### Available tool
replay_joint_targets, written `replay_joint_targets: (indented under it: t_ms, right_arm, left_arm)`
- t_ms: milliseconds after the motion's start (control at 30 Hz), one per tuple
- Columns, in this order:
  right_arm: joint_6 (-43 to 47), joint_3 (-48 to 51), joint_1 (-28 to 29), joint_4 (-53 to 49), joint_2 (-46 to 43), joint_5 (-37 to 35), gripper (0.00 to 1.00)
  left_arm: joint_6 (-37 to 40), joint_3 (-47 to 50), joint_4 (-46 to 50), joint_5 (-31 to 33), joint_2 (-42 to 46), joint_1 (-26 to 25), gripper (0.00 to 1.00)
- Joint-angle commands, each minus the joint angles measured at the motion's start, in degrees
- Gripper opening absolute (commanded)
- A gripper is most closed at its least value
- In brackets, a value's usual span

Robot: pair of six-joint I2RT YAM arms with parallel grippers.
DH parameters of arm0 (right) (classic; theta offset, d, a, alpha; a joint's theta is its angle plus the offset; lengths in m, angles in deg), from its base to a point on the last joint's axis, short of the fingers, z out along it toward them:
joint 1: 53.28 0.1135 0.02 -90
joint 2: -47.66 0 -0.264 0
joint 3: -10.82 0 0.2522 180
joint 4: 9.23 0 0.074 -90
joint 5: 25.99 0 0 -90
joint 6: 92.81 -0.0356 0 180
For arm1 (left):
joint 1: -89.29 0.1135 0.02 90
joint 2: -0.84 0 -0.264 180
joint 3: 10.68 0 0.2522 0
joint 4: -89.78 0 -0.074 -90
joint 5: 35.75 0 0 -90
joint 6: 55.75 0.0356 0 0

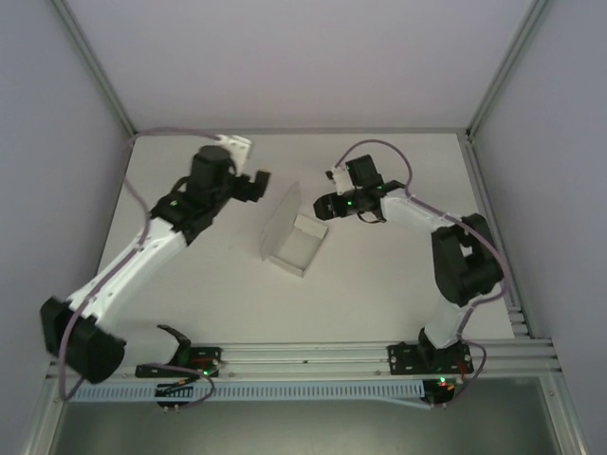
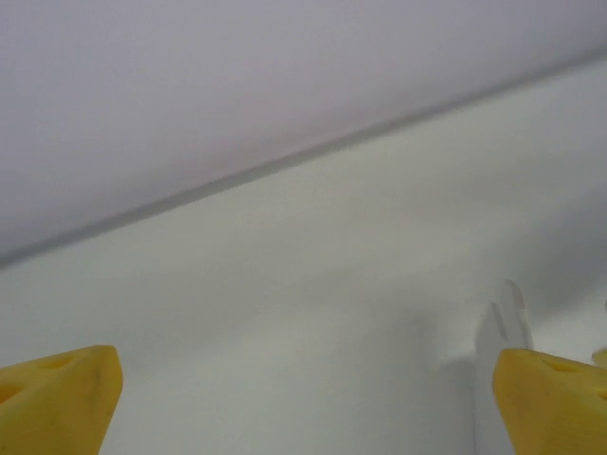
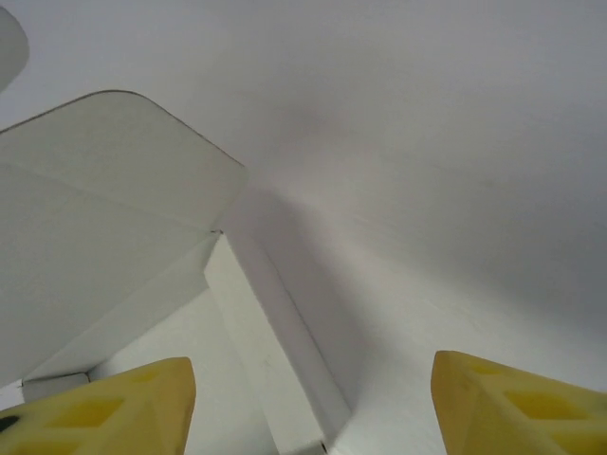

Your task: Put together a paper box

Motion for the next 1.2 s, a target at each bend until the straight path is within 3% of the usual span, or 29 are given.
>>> replay_joint_targets:
  t_ms: [0, 67, 233, 333, 567, 633, 733, 1000, 1167]
  right_arm:
    - [8.31, -4.47, 0.8, -8.36, 4.63, 5.48, 0.63]
    - [9.16, -5.63, 1.46, -9.09, 6.35, 5.41, 0.6]
    - [9.83, -7.83, 3.36, -10.53, 9.88, 0.75, 0.54]
    - [10.2, -9.59, 3.97, -11.06, 11.58, -3.63, 0.45]
    - [10.44, -10.69, 4.06, -11.57, 14.2, -3.93, 0.25]
    - [10.0, -9.92, 4.15, -11.1, 14.41, -4.66, 0.13]
    - [9.03, -8.33, 4.4, -9.73, 14.1, -7.9, 0.06]
    - [8.64, -7.94, 7.0, -14.83, 16.6, -23.73, 0.02]
    - [6.74, -6.56, 9.08, -15.35, 15.92, -38.31, 0.0]
  left_arm:
    - [-15.9, 6.45, 2.07, -2.39, 3.98, 2.26, 1.0]
    - [-18.97, 7.97, 3.77, 0.76, 5.11, 2.96, 1.0]
    - [-20.09, 11.12, 3.78, -0.92, 5.69, 4.96, 1.0]
    - [-20.21, 11.35, 4.42, -1.22, 4.97, 5.01, 1.0]
    - [-19.85, 12.5, 3.99, -1.04, 4.79, 5.14, 1.0]
    - [-19.7, 12.69, 3.96, -1.07, 4.92, 5.14, 1.0]
    - [-19.78, 12.74, 4.13, -0.95, 4.7, 5.14, 1.0]
    - [-21.35, 13.27, 5.53, 0.08, 4.61, 6.06, 1.0]
    - [-22.49, 13.04, 7.42, 1.7, 4.57, 6.54, 1.0]
